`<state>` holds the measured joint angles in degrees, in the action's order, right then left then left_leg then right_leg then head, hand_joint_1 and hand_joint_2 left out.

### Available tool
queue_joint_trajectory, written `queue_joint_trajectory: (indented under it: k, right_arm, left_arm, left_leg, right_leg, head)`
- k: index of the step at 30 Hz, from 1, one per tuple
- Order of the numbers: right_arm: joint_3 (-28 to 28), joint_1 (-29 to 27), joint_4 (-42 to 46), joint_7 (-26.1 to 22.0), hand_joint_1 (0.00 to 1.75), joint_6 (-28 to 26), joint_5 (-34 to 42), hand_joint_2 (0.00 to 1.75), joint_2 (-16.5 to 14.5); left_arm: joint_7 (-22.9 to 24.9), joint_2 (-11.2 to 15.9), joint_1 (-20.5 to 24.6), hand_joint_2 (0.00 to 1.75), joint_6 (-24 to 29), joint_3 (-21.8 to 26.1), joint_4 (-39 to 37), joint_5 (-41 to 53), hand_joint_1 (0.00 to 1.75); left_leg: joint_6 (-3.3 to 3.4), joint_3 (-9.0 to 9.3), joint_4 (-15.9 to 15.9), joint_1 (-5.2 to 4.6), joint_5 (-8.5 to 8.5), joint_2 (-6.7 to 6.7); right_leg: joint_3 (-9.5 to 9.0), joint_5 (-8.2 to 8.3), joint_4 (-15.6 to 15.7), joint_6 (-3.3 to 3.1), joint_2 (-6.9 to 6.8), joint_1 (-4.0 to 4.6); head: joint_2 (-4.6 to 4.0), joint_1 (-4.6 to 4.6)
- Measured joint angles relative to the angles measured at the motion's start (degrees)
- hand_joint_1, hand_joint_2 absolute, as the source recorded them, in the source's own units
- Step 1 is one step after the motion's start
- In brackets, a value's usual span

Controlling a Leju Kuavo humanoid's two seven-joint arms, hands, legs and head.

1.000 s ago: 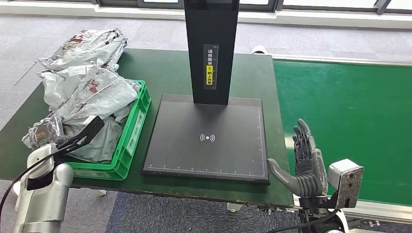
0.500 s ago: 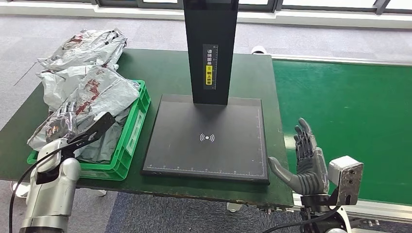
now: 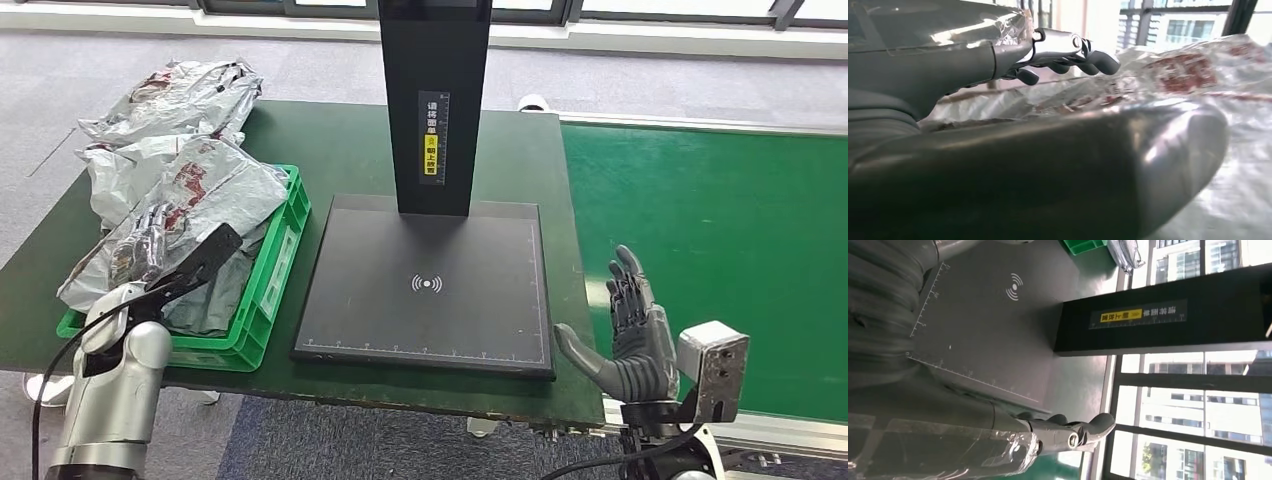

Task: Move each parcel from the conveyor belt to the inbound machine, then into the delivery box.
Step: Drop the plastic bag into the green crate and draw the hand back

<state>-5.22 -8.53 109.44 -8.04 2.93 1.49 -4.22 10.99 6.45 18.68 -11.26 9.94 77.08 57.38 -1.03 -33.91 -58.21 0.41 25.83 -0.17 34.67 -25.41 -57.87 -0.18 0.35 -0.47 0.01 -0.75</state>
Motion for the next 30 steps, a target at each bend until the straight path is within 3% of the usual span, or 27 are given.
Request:
queue_joint_trajectory:
  k: [3, 7, 10, 12, 20, 30]
  right_arm:
    - [0.1, -0.4, 0.0, -0.1, 0.0, -0.5, 0.2, 1.75, 0.0]
    - [0.1, -0.9, 0.0, -0.3, 0.0, -1.0, 0.5, 1.75, 0.0]
    - [0.1, -1.3, 0.0, -0.3, 0.0, -1.0, 0.9, 1.75, 0.0]
    - [0.1, -1.3, -0.1, -0.2, 0.0, -0.7, 1.4, 1.75, 0.0]
    - [-0.2, 2.2, -3.3, 2.0, 0.0, -0.1, 2.3, 1.75, 0.0]
    - [-1.4, 5.0, -5.5, 2.6, 0.0, -3.5, 2.3, 1.75, -0.1]
  left_arm:
    - [-3.9, -0.4, 0.4, 0.0, -2.2, -0.1, 0.7, -13.5, 0.0]
    - [-12.1, -1.1, 0.0, 1.75, -8.1, -0.2, 3.8, -43.2, 0.0]
    - [-16.8, -2.6, -1.9, 1.75, -9.6, -0.2, 9.7, -68.9, 0.0]
    - [-18.4, -3.9, -4.2, 1.75, -10.0, -1.0, 14.1, -77.8, 0.0]
    - [-22.4, -9.1, -12.8, 1.75, -10.6, -10.4, 20.3, -84.9, 0.0]
    - [-24.1, -12.1, -15.3, 1.75, -10.1, -18.7, 17.9, -81.2, 0.0]
  left_leg:
    - [0.0, 0.0, 0.0, 0.0, 0.0, 0.0]
    - [0.0, -0.02, 0.0, 0.0, 0.01, 0.0]
    - [0.0, -0.02, 0.0, 0.0, 0.05, 0.0]
    - [0.0, -0.02, 0.0, -0.01, 0.09, -0.01]
    - [0.05, -0.04, 0.0, -0.02, 0.1, -0.07]
    - [0.08, -0.02, 0.0, -0.06, 0.05, -0.09]
  right_leg:
    - [0.0, 0.0, 0.0, 0.0, 0.0, -0.01]
    - [0.0, 0.01, 0.0, 0.0, 0.01, 0.0]
    - [-0.01, -0.01, 0.0, 0.01, 0.01, -0.03]
    - [-0.01, -0.05, 0.0, 0.03, 0.0, -0.05]
    - [-0.06, -0.09, 0.0, 0.13, -0.08, -0.12]
    - [-0.08, -0.04, 0.0, 0.13, -0.12, -0.1]
  head:
    - [0.0, -0.01]
    - [0.01, 0.0]
    - [0.01, 0.0]
    - [0.0, 0.01]
    - [0.0, 0.0]
    - [0.02, 0.01]
